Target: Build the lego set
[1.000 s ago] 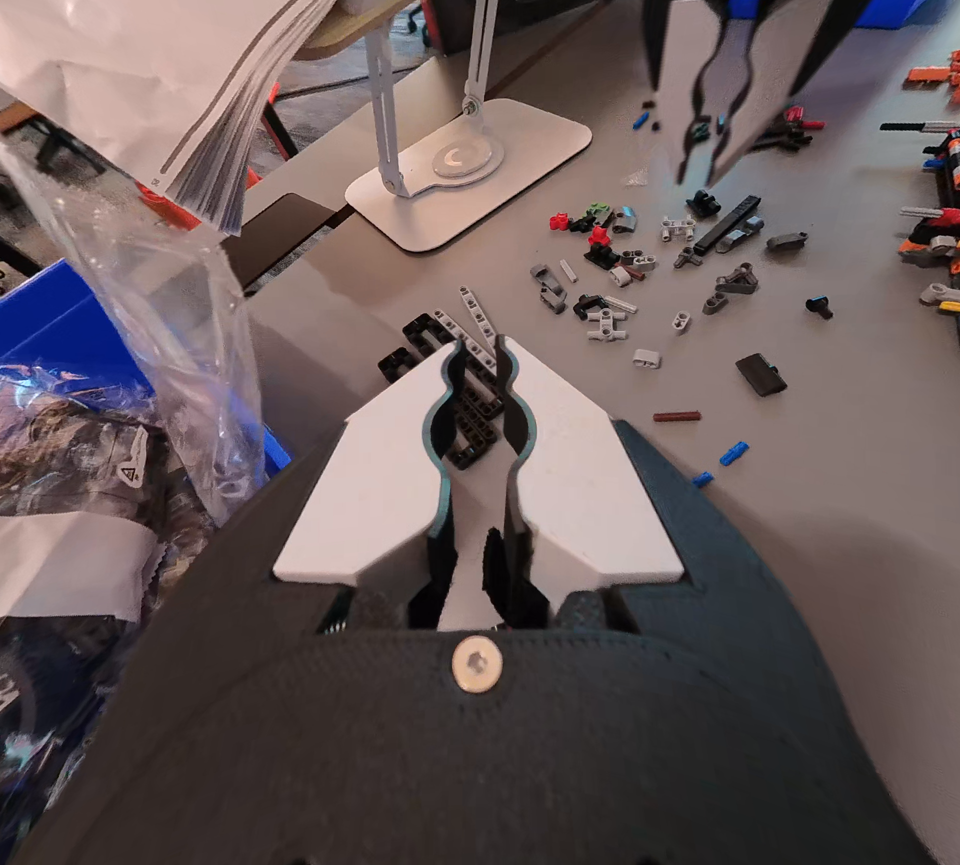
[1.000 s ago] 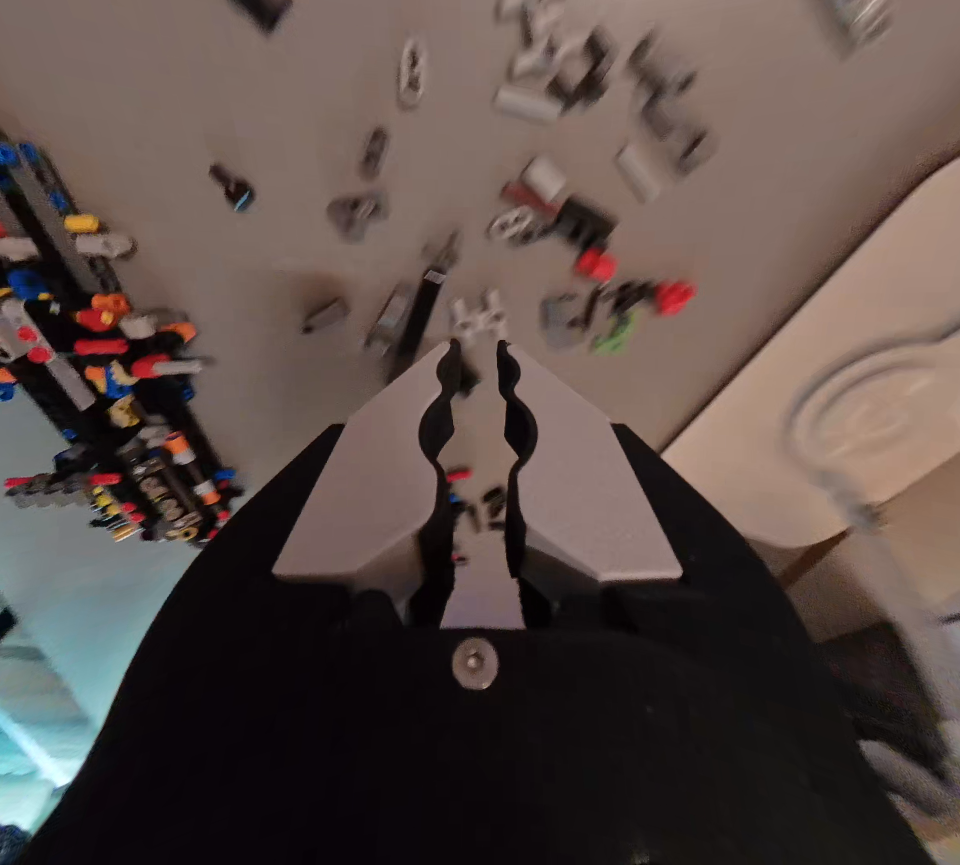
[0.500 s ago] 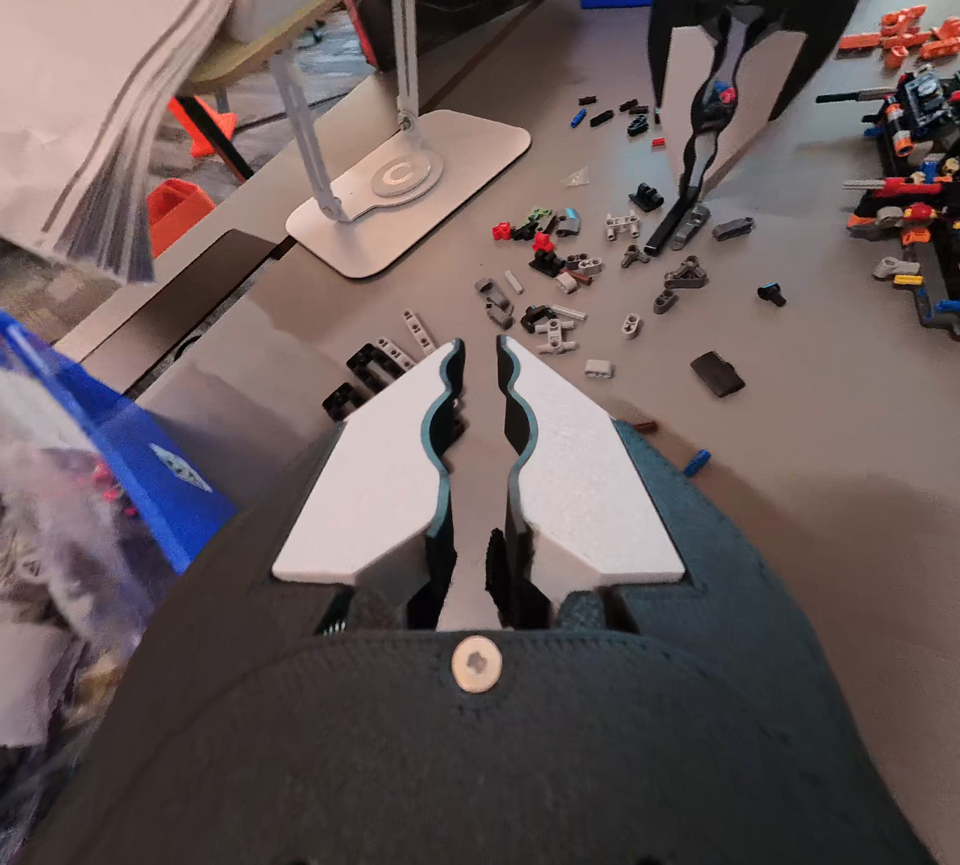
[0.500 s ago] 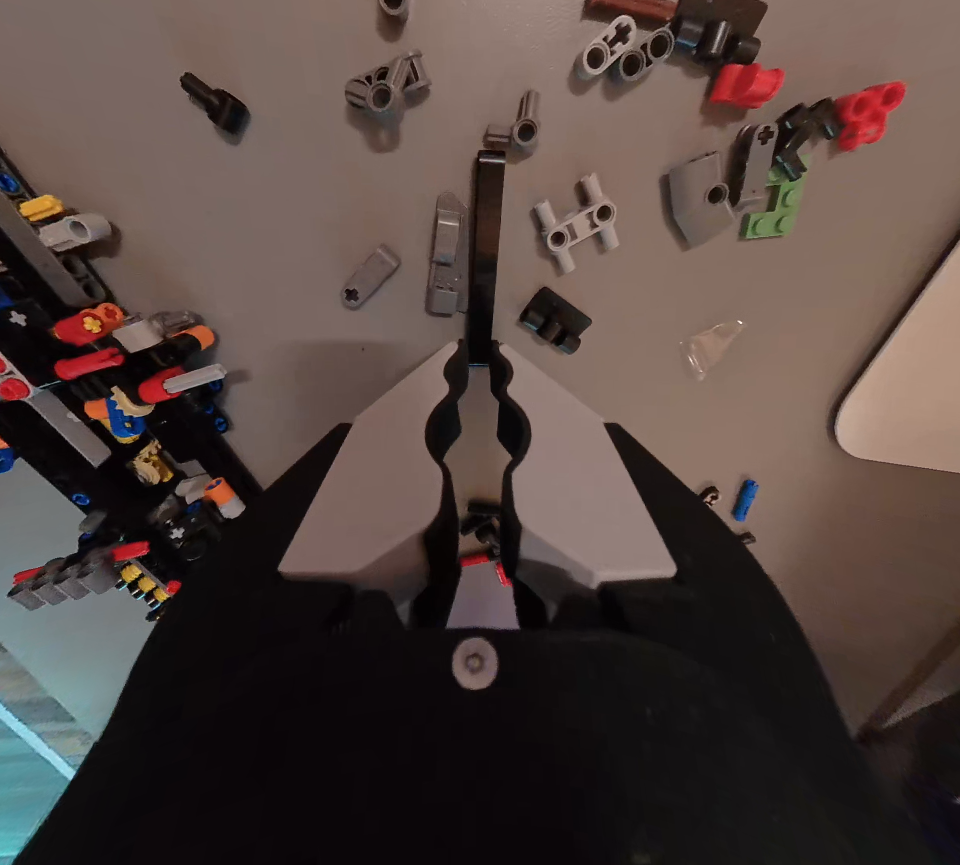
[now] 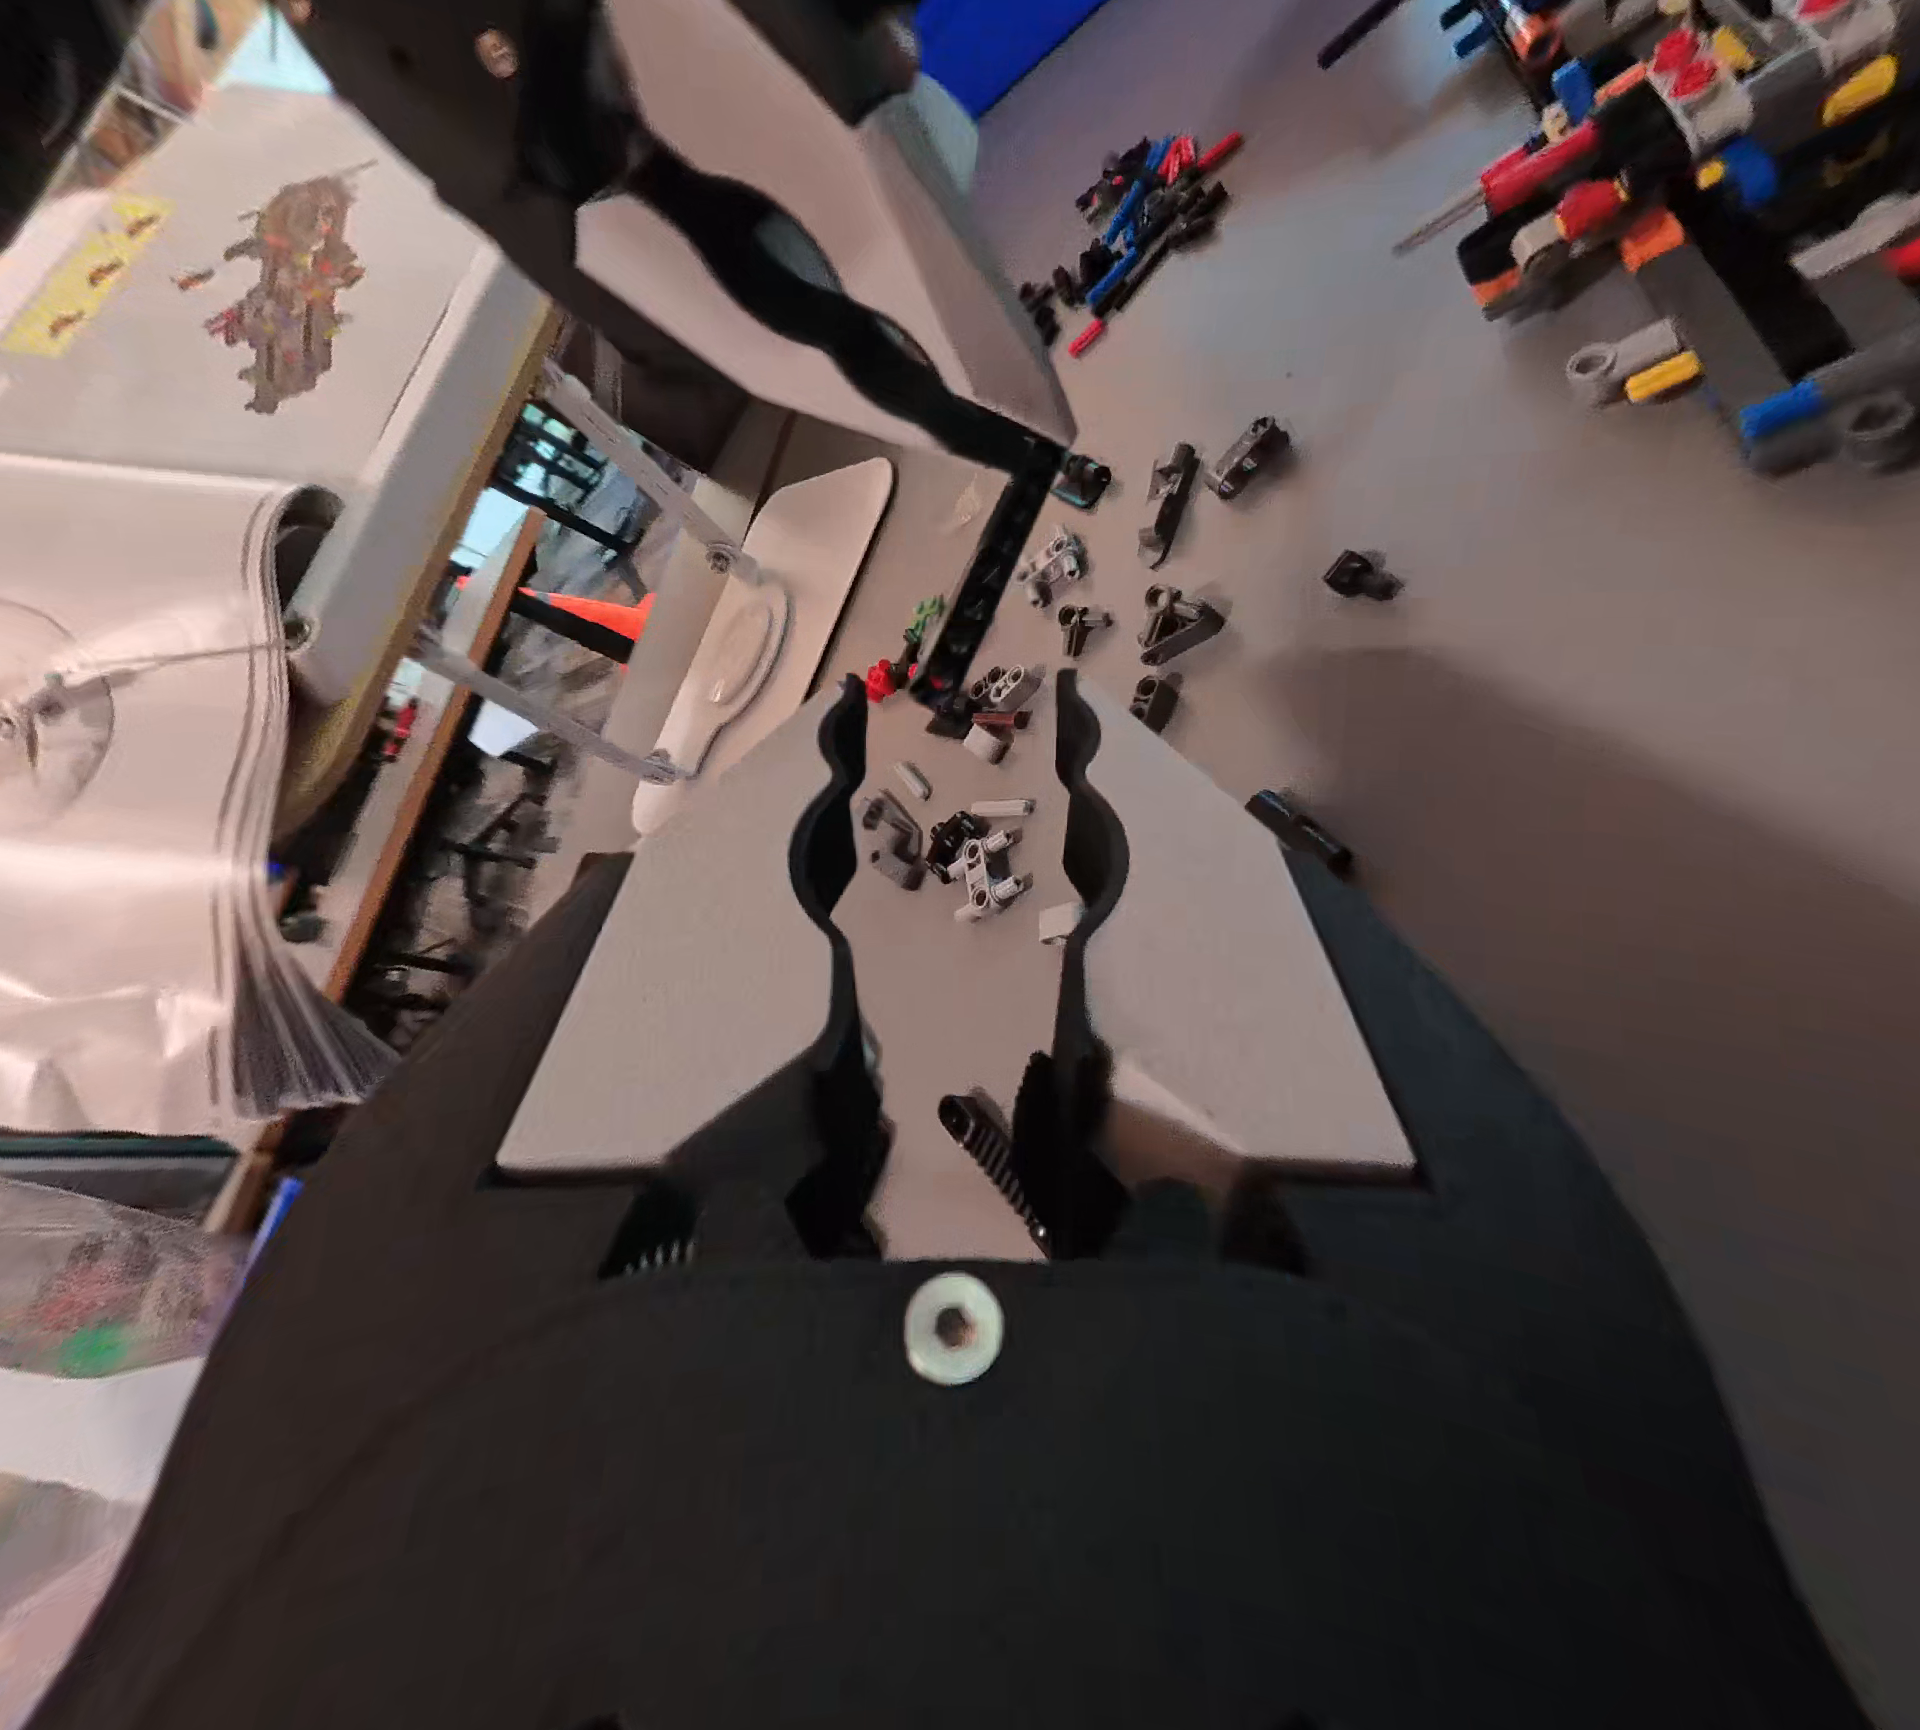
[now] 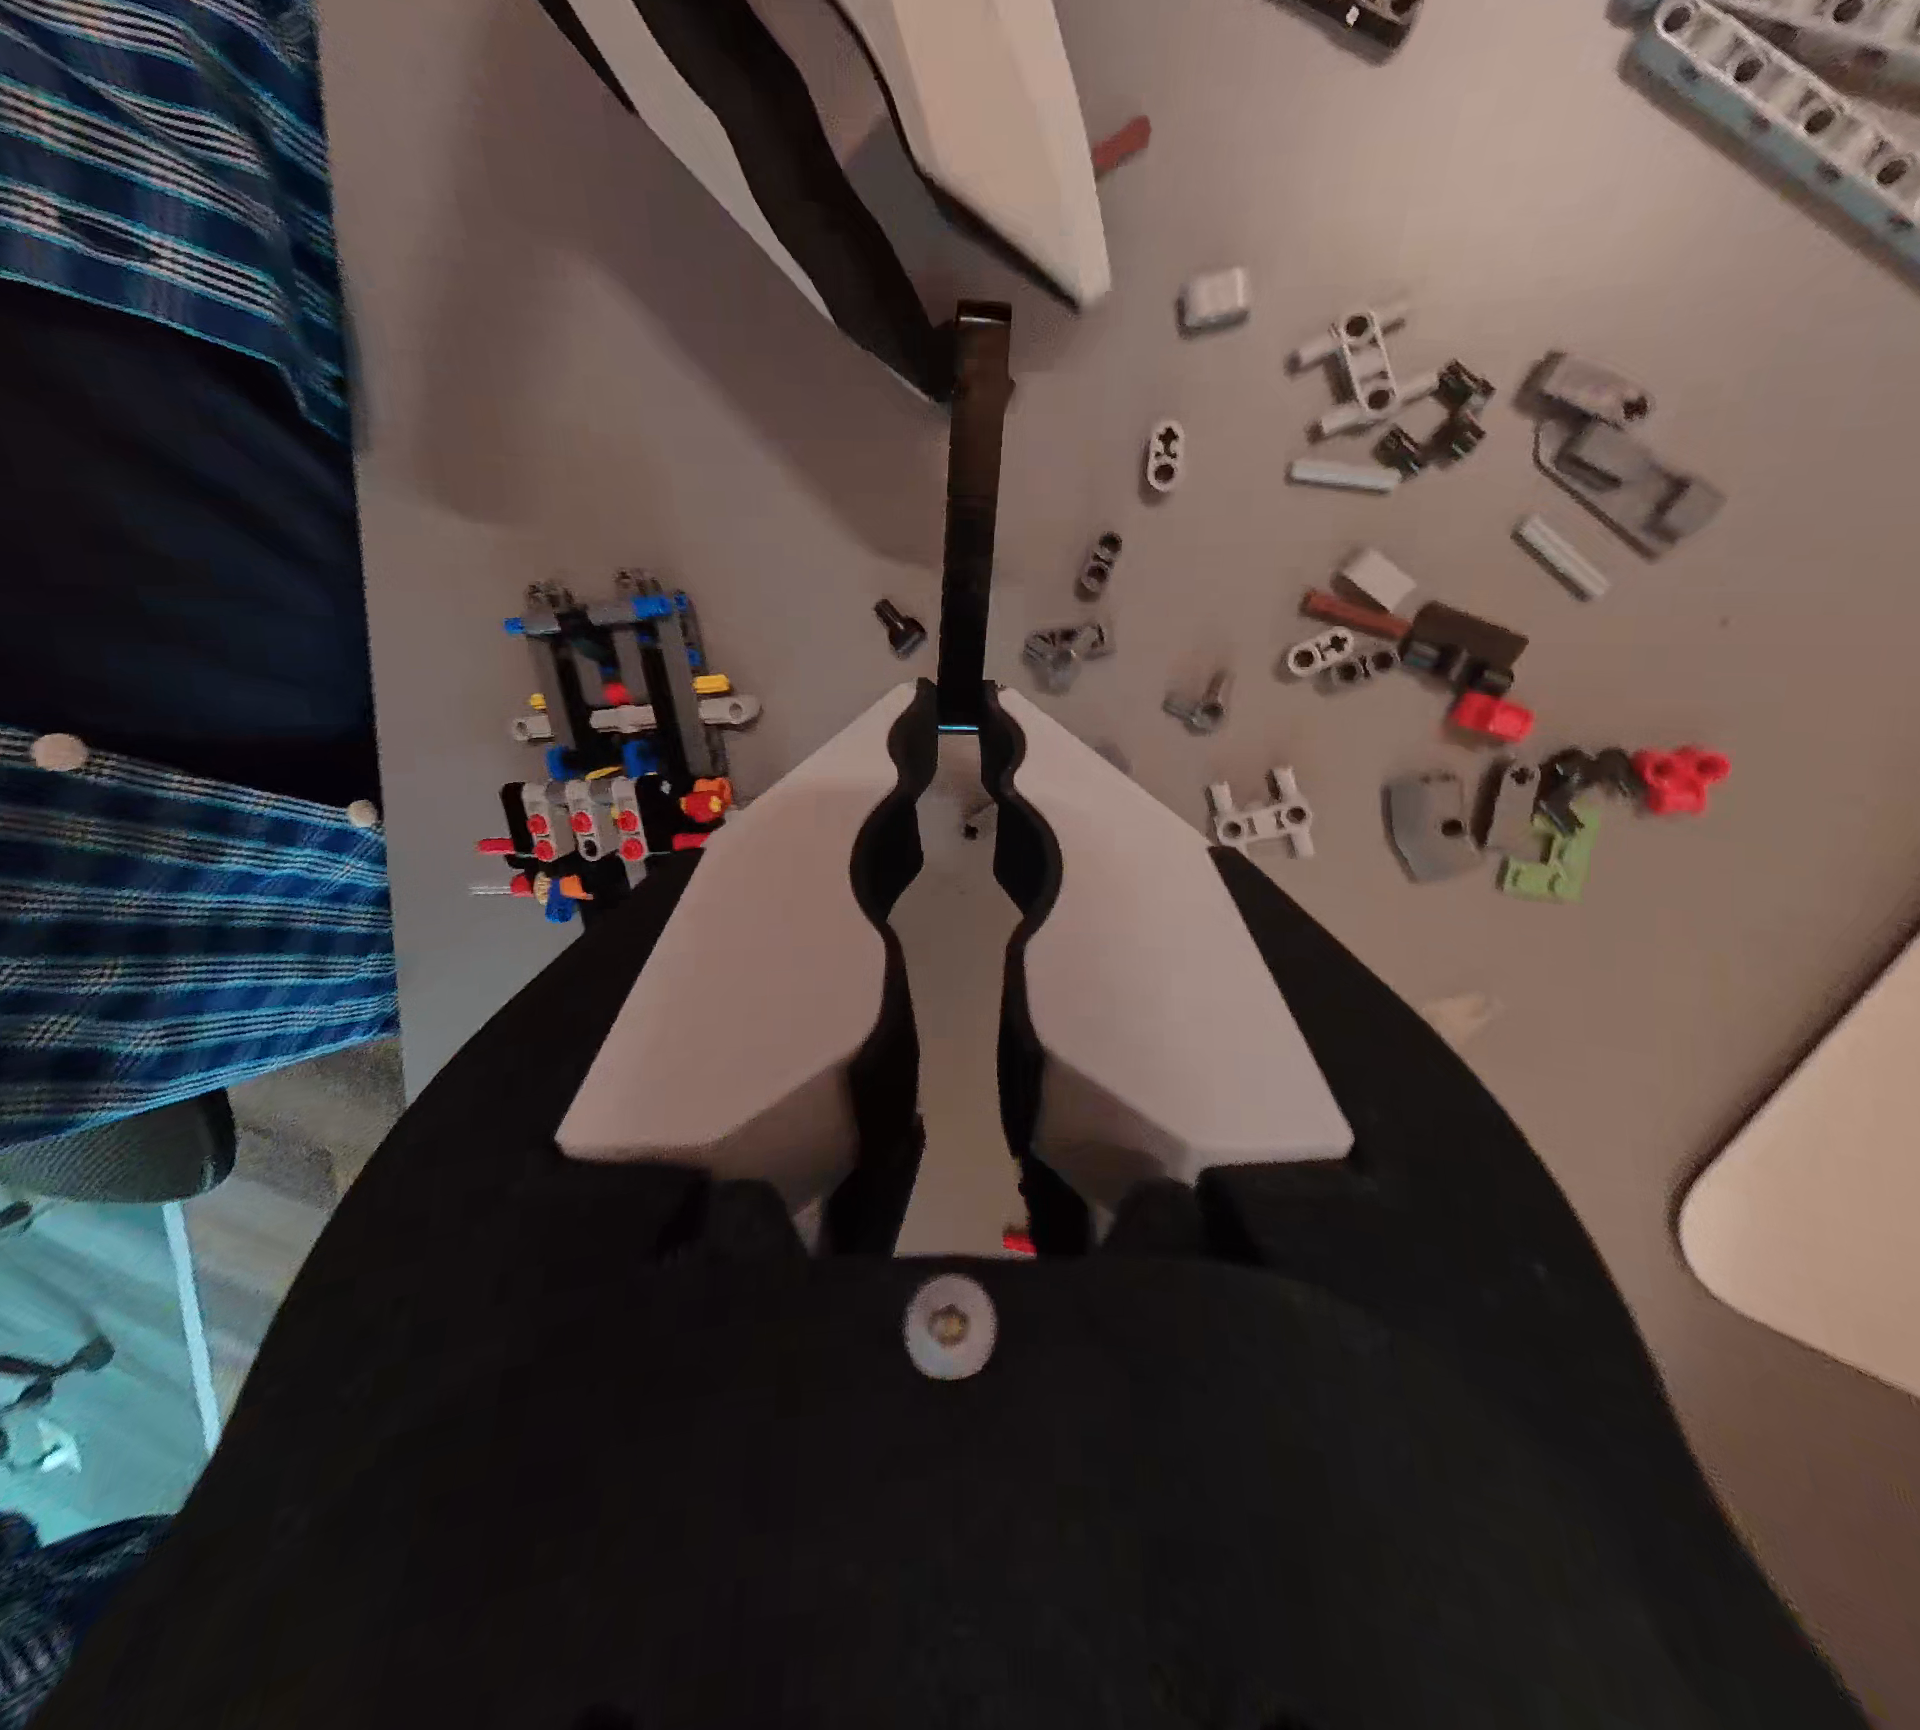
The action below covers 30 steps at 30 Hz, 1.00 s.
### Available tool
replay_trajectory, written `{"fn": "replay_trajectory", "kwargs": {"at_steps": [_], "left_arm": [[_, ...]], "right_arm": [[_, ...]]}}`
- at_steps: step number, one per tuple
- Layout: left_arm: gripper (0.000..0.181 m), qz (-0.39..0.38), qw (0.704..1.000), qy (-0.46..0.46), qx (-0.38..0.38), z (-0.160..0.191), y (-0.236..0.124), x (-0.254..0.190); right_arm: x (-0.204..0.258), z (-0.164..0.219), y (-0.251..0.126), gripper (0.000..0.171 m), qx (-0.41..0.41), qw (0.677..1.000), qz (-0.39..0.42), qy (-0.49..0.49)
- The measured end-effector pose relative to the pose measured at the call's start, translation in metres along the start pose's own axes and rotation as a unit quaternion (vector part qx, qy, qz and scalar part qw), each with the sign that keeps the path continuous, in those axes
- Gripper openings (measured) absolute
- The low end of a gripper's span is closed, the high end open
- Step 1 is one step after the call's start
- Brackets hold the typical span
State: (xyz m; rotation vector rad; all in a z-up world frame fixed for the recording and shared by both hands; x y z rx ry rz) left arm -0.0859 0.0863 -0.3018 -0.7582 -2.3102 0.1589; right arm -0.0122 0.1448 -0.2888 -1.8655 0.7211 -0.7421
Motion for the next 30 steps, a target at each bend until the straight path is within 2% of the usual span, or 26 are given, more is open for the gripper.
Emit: {"fn": "replay_trajectory", "kwargs": {"at_steps": [2,4,5,7,9,11,13,16,17,18,22,24,27,30], "left_arm": [[0.031,0.002,1.000,0.013,-0.013,-0.004,0.000,-0.006],[0.013,-0.010,1.000,0.022,-0.018,-0.007,0.000,-0.006],[0.011,-0.015,0.999,0.033,-0.010,-0.005,0.001,-0.005],[0.007,-0.008,0.999,0.034,0.010,-0.001,0.002,-0.006],[0.004,-0.017,1.000,0.008,0.025,0.004,0.002,0.001],[0.004,-0.001,0.998,-0.049,0.030,0.005,0.001,0.006],[0.005,0.004,0.995,-0.096,0.034,0.006,0.000,0.011],[0.005,0.019,0.990,-0.132,0.039,0.005,0.000,0.012],[0.005,0.021,0.990,-0.133,0.040,0.004,0.000,0.011],[0.004,0.015,0.990,-0.134,0.045,0.005,0.000,0.012],[0.005,0.001,0.986,-0.160,0.050,0.010,-0.001,0.020],[0.016,-0.018,0.987,-0.149,0.055,0.014,-0.011,0.033],[0.023,-0.006,0.983,-0.168,0.069,0.023,-0.030,0.049],[0.020,-0.034,0.983,-0.156,0.092,0.036,-0.046,0.066]], "right_arm": [[0.001,-0.007,0.000,0.005,0.003,1.000,-0.018,-0.009],[0.004,-0.012,0.001,0.005,0.010,0.999,-0.036,-0.019],[0.004,-0.014,0.002,0.005,0.013,0.999,-0.040,-0.021],[0.000,-0.015,0.002,0.005,0.019,0.999,-0.033,-0.023],[-0.011,-0.019,-0.003,0.008,0.002,1.000,0.012,-0.014],[-0.016,-0.027,-0.011,0.019,-0.016,0.997,0.072,-0.036],[-0.015,-0.033,-0.013,0.023,0.005,0.984,0.147,-0.097],[-0.011,-0.040,-0.005,0.020,0.063,0.958,0.216,-0.176],[-0.011,-0.043,-0.002,0.012,0.073,0.952,0.230,-0.189],[-0.012,-0.044,0.001,0.005,0.081,0.950,0.231,-0.194],[-0.022,-0.046,0.000,0.004,0.087,0.944,0.232,-0.216],[-0.040,-0.045,-0.008,0.004,0.101,0.934,0.250,-0.233],[-0.074,-0.040,-0.011,0.004,0.123,0.921,0.256,-0.265],[-0.104,-0.042,0.001,0.004,0.152,0.914,0.229,-0.300]]}}
Point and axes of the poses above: each gripper's, where its closed fingertips meet, y out along the fingers, z out of its underside, x = y × z across the jaws, the point moved 4 cm from there along -y, back along the fingers, and after that the axes turned 12 degrees about -y, right-handed, at the moved point
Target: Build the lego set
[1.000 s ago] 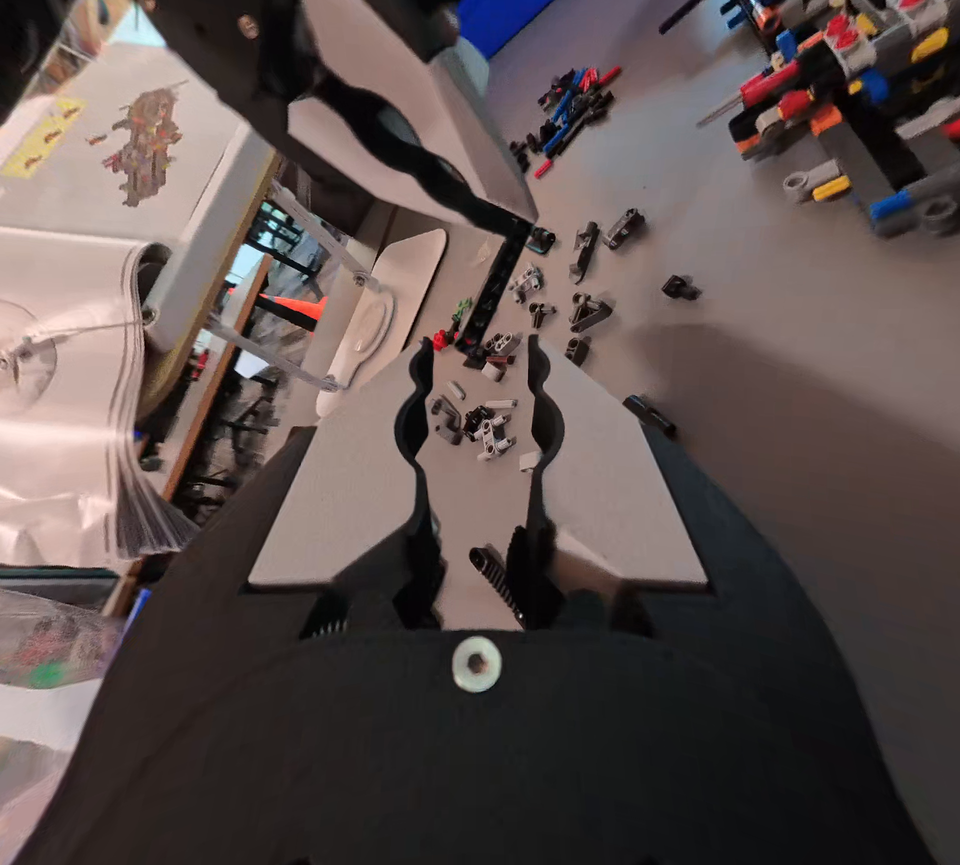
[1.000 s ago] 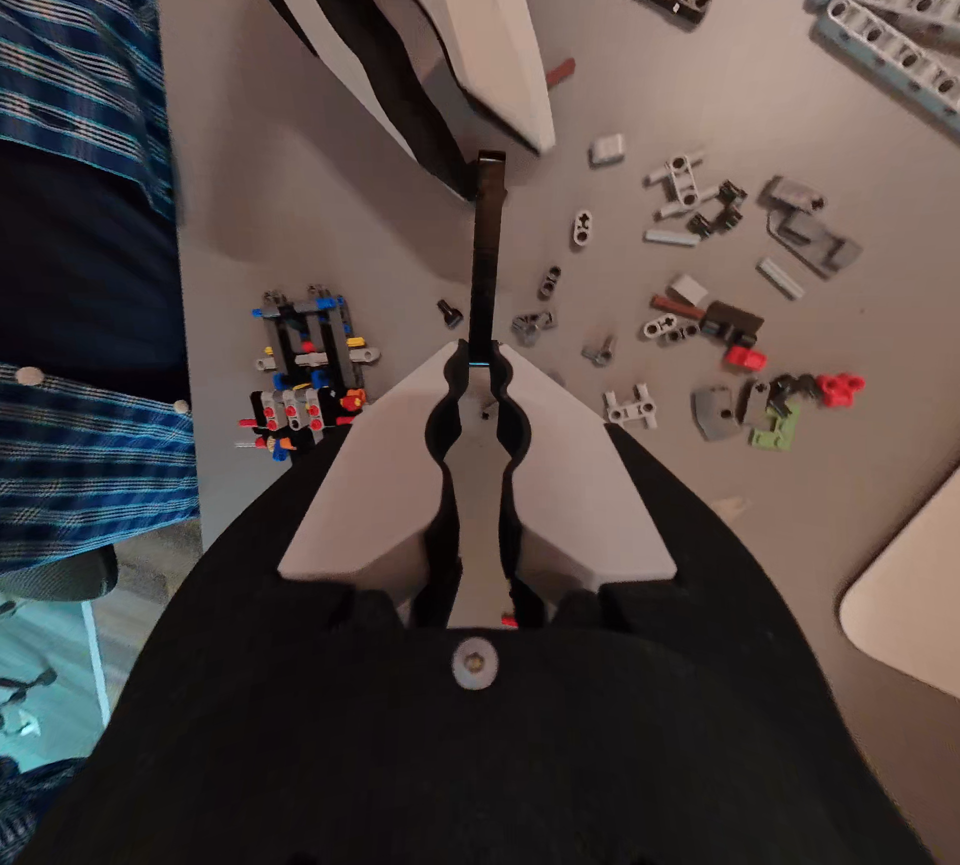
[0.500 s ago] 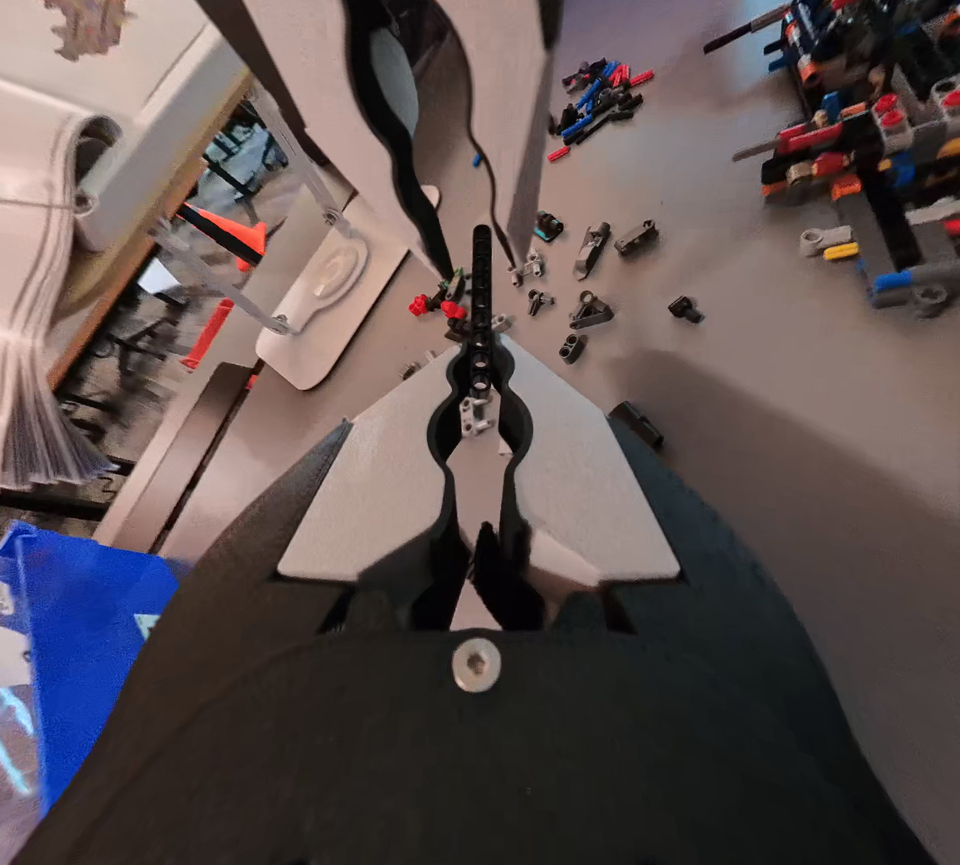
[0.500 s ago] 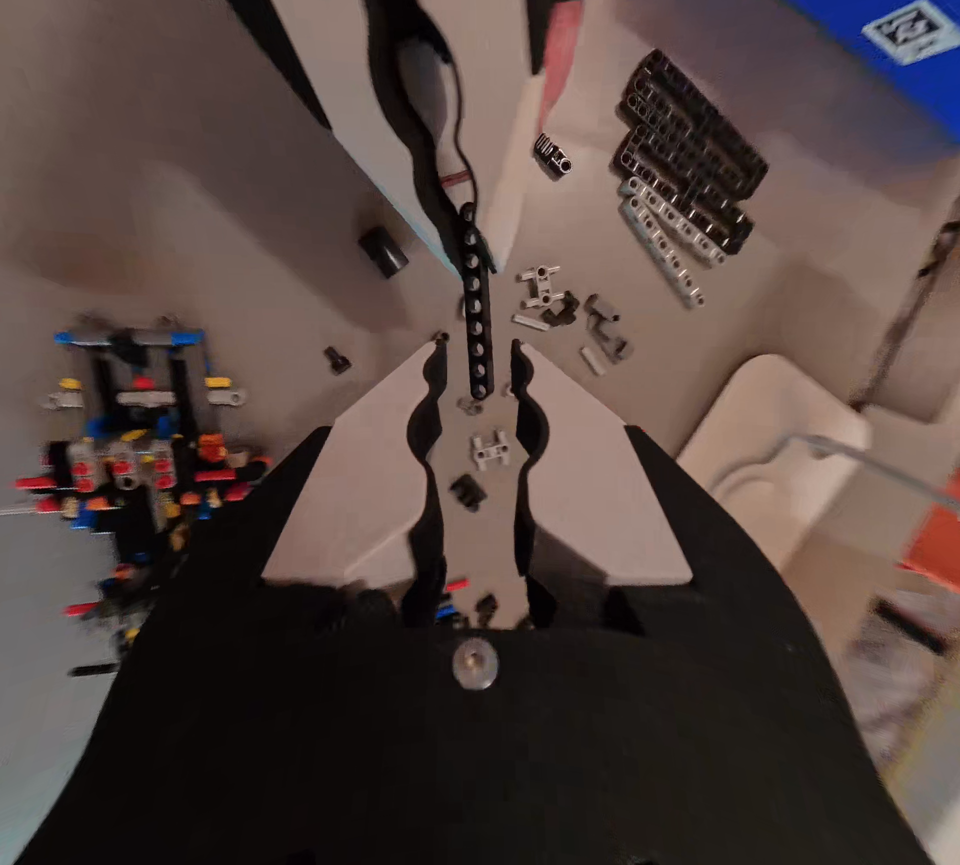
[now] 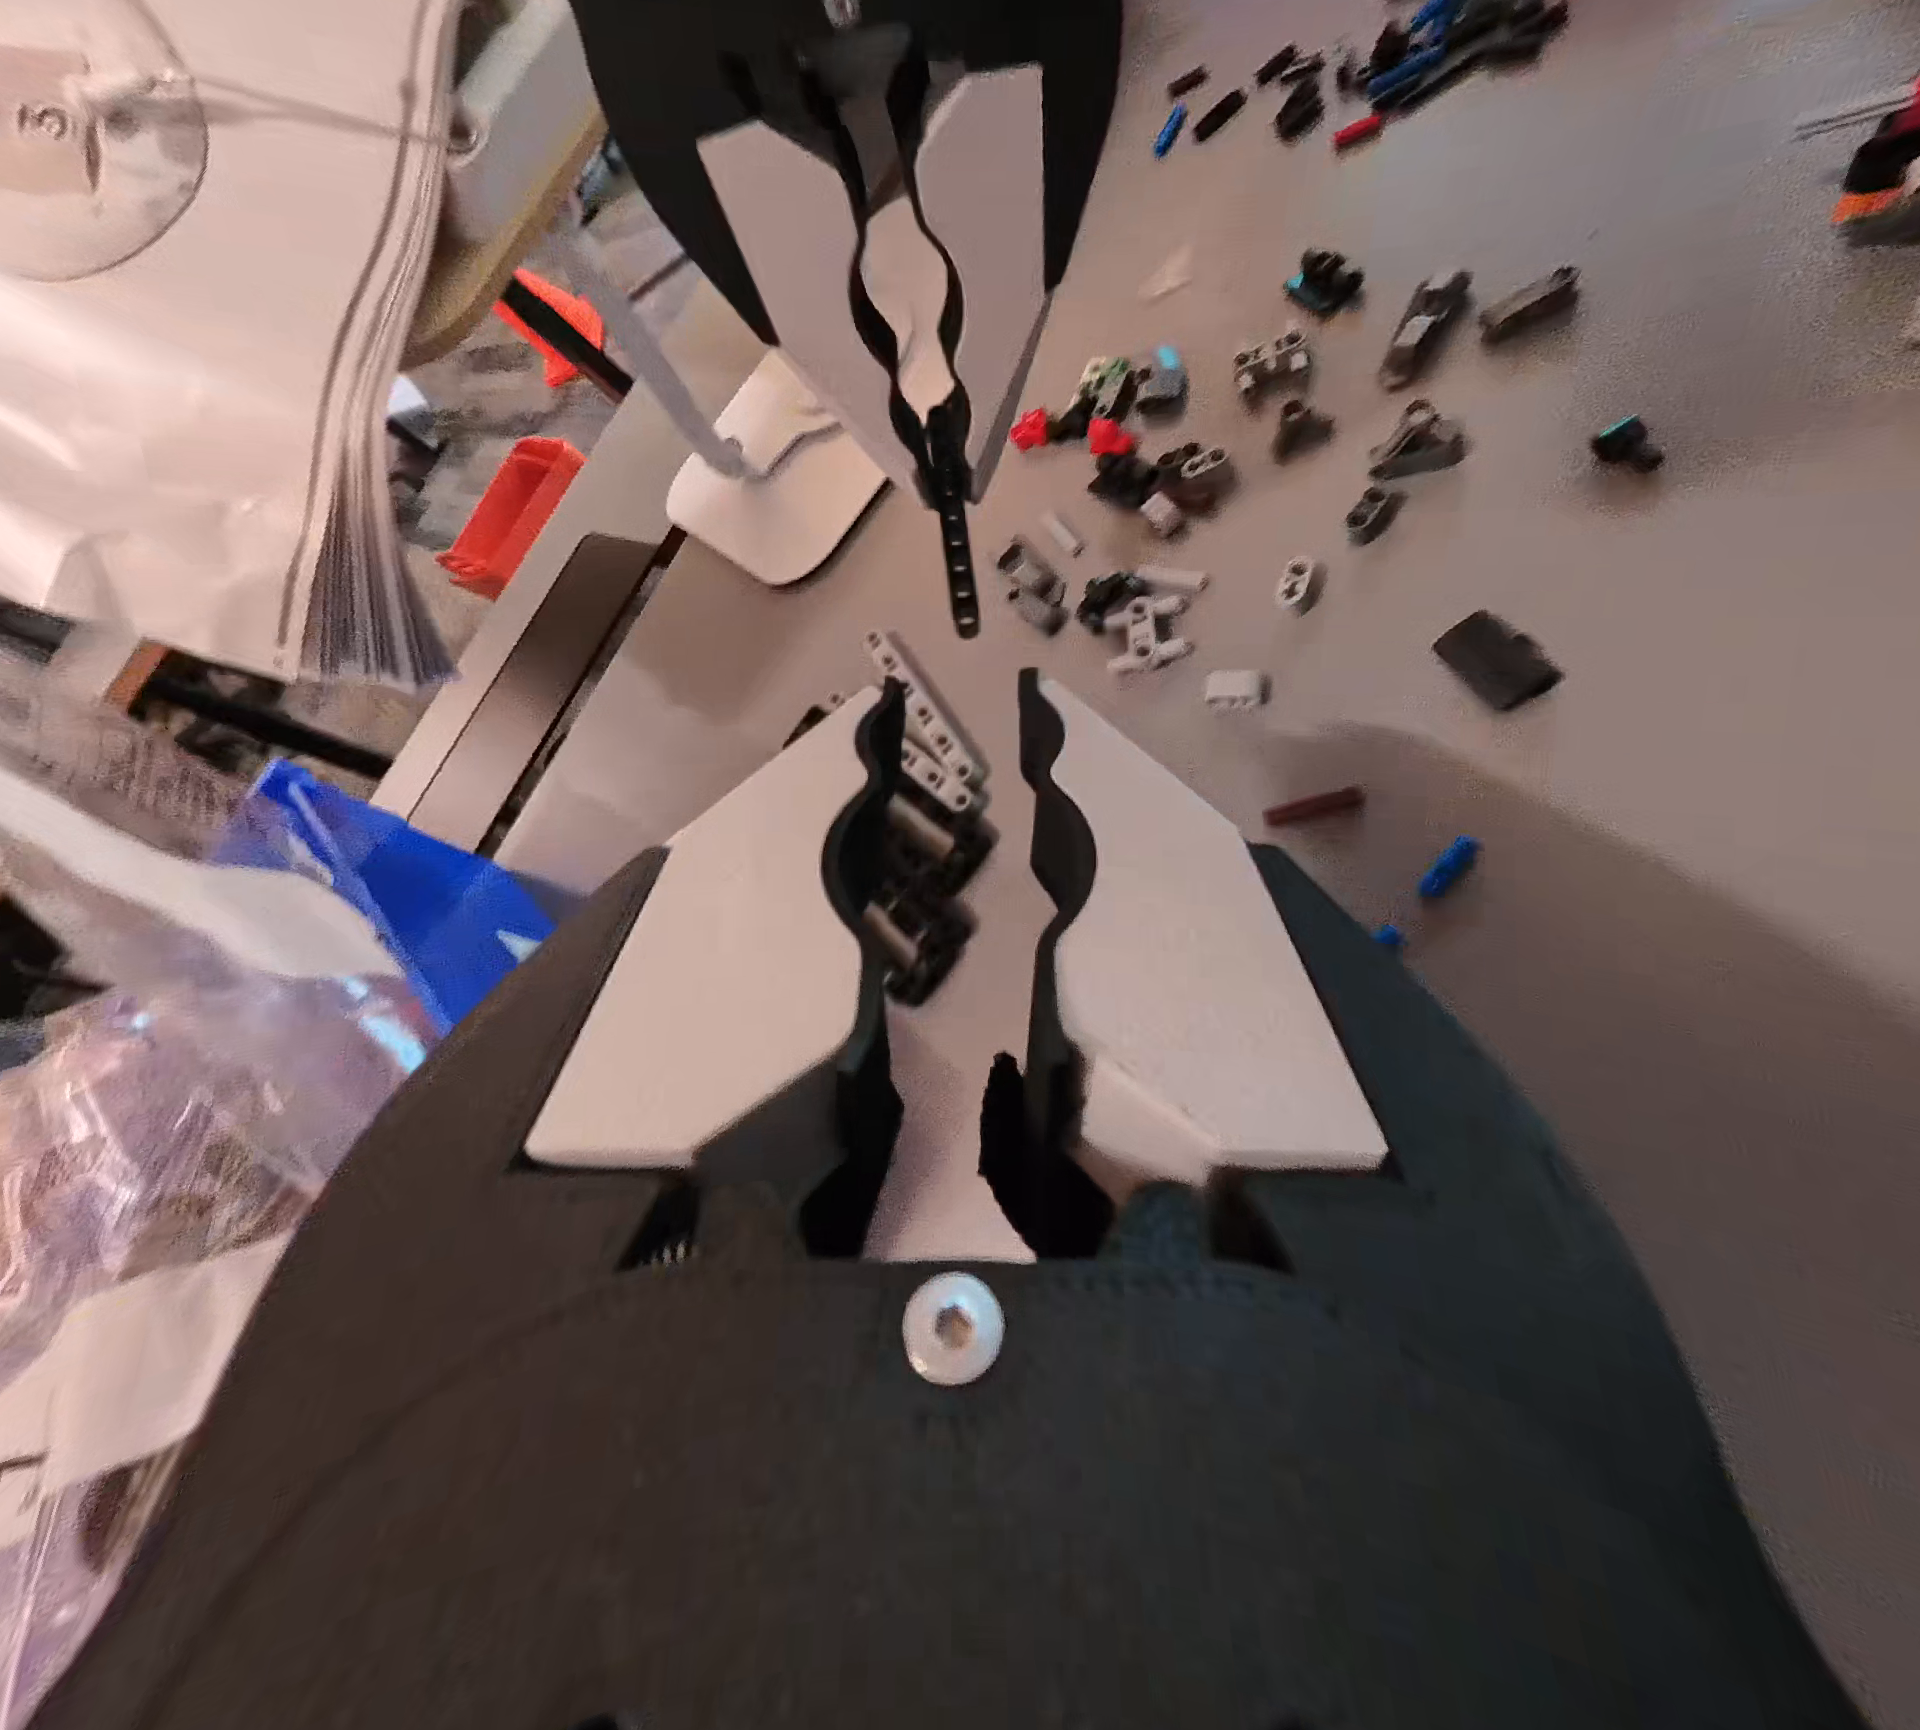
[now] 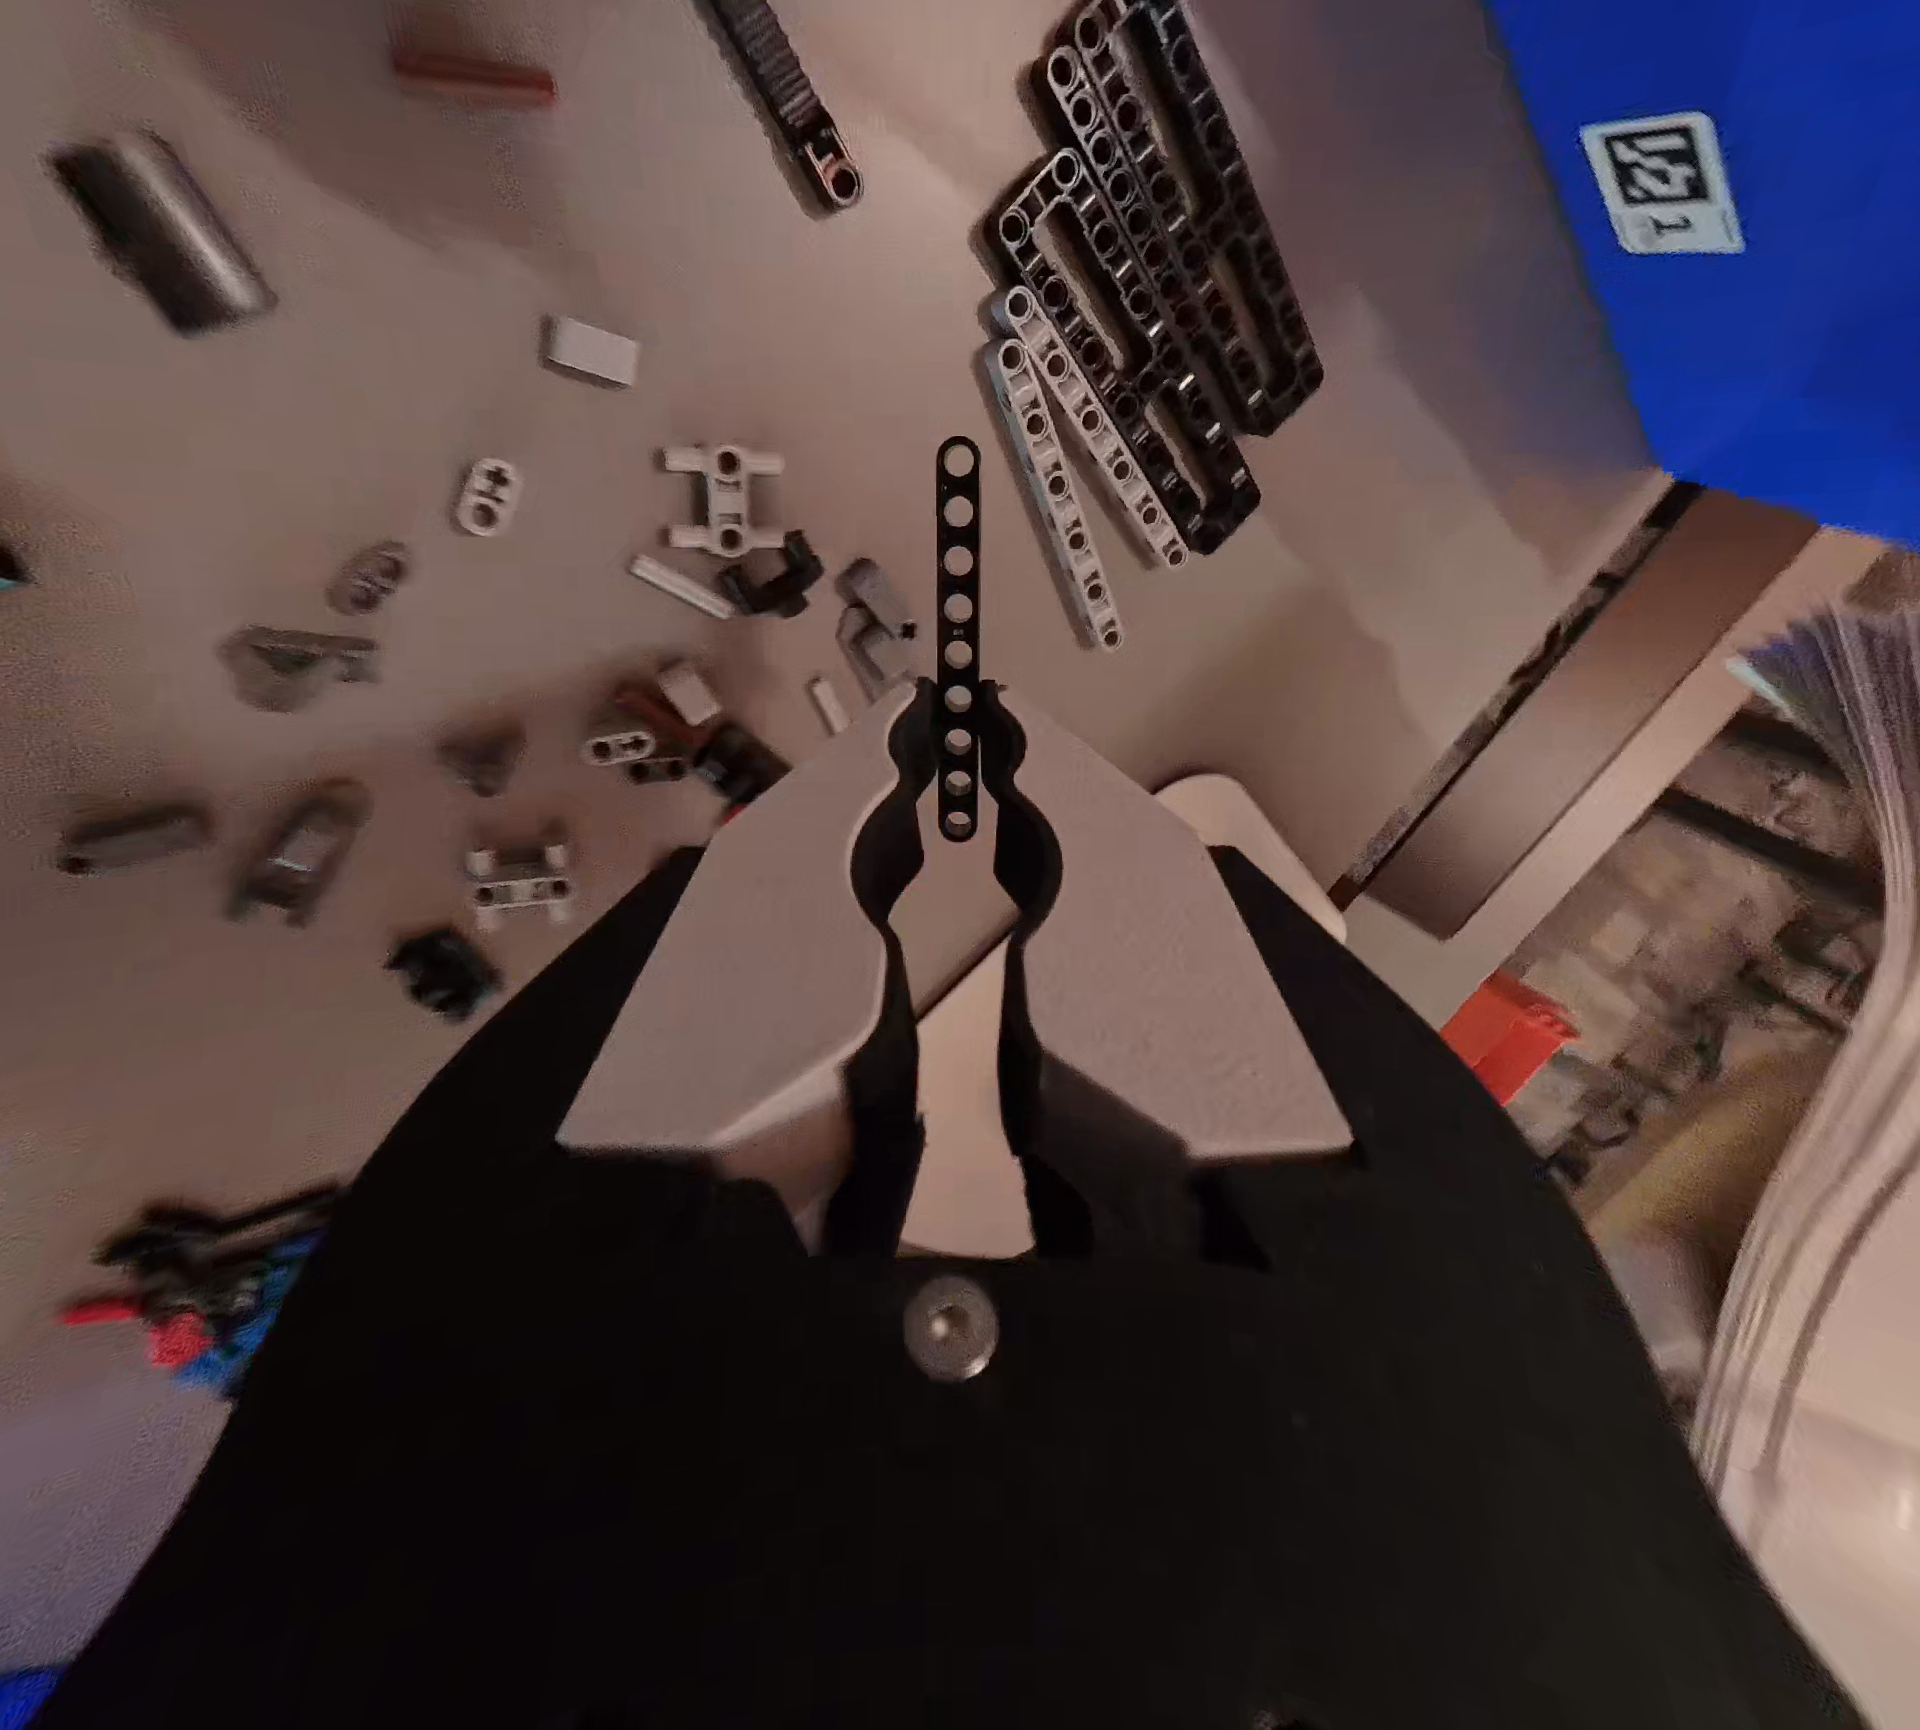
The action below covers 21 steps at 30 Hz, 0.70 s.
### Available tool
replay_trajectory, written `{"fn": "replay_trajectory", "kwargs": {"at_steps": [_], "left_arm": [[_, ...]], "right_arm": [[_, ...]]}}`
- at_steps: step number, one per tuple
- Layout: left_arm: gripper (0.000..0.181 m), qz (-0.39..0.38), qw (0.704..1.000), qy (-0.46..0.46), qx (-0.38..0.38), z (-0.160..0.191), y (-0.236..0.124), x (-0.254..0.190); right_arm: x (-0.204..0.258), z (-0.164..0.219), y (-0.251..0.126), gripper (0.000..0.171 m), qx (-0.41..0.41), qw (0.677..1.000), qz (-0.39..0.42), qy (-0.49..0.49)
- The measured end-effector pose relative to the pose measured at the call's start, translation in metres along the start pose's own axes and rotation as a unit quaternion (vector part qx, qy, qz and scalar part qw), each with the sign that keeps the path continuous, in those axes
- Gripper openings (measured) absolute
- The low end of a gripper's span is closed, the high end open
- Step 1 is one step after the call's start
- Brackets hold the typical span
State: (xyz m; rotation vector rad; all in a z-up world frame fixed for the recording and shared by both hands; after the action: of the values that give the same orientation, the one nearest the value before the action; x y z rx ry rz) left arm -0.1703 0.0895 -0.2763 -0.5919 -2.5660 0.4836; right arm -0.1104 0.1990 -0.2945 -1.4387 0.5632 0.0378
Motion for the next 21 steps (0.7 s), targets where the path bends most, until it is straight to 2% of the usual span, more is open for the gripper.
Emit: {"fn": "replay_trajectory", "kwargs": {"at_steps": [8,11,15,17,21], "left_arm": [[0.016,-0.015,0.998,0.012,0.065,0.029,0.000,0.018],[0.016,-0.011,0.997,0.016,0.079,0.034,0.002,0.018],[0.015,-0.001,0.997,0.009,0.081,0.035,0.000,0.018],[0.013,0.004,0.996,0.002,0.084,0.036,-0.002,0.019],[0.013,0.004,0.997,-0.009,0.082,0.036,-0.011,0.027]], "right_arm": [[-0.007,-0.002,0.068,0.004,0.004,0.988,-0.128,-0.089],[-0.022,0.002,0.070,0.012,0.017,0.990,-0.113,-0.077],[-0.026,0.008,0.059,0.011,0.029,0.992,-0.106,-0.057],[-0.023,-0.003,0.046,0.006,-0.002,0.994,-0.106,-0.034],[-0.007,-0.052,0.034,0.013,-0.101,0.987,-0.122,-0.021]]}}
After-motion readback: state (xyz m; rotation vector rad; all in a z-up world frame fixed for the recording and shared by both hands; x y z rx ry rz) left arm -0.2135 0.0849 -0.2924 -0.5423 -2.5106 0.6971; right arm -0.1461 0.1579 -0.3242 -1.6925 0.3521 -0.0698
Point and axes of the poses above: each gripper's, where its closed fingertips meet, y out along the fingers, z out of its underside, x = y × z across the jaws, the point moved 4 cm from there along -y, back along the fingers, and after that the axes turned 12 degrees about -y, right-handed, at the moved point
